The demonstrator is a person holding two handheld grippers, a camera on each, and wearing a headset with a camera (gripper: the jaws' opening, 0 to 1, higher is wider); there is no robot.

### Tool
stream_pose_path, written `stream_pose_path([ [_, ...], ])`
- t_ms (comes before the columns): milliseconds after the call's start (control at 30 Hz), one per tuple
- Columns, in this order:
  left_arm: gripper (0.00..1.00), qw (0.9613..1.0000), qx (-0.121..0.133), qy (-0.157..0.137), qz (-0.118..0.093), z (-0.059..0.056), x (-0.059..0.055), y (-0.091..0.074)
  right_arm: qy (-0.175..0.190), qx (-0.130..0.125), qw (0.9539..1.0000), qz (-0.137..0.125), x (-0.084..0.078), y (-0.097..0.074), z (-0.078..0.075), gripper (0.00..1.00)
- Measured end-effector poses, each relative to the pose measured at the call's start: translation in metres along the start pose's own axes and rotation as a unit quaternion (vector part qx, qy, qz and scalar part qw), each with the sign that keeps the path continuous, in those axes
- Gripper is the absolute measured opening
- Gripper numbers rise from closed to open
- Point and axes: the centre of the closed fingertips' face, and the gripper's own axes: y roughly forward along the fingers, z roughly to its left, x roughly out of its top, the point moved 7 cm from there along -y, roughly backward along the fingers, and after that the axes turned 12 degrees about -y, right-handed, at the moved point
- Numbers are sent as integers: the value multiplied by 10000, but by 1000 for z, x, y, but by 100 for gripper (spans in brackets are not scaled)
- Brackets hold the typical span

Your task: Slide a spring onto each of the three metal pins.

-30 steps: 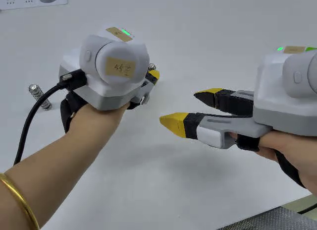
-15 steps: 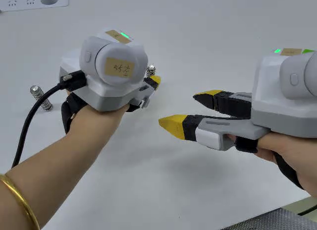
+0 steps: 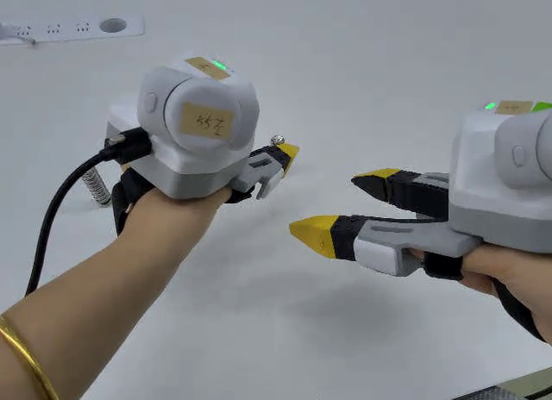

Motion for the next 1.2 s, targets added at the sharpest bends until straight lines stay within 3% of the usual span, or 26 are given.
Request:
stream_pose_path([
  [133, 49, 9998, 41, -172, -25, 4, 5, -13, -127, 23, 9999, 52, 2, 0, -1, 62],
  [600, 68, 9995, 228, -199, -2, 19, 10, -59, -312, 106, 9993, 175, 7, -6, 2, 66],
  [833, 77, 9990, 288, -341, 74, 22, 2, -80, -394, 147, 9990, 181, 9, -9, 4, 68],
  [1200, 85, 9975, 478, -517, 7, 30, -8, -118, -526, 250, 9981, 182, 11, -12, 9, 72],
])
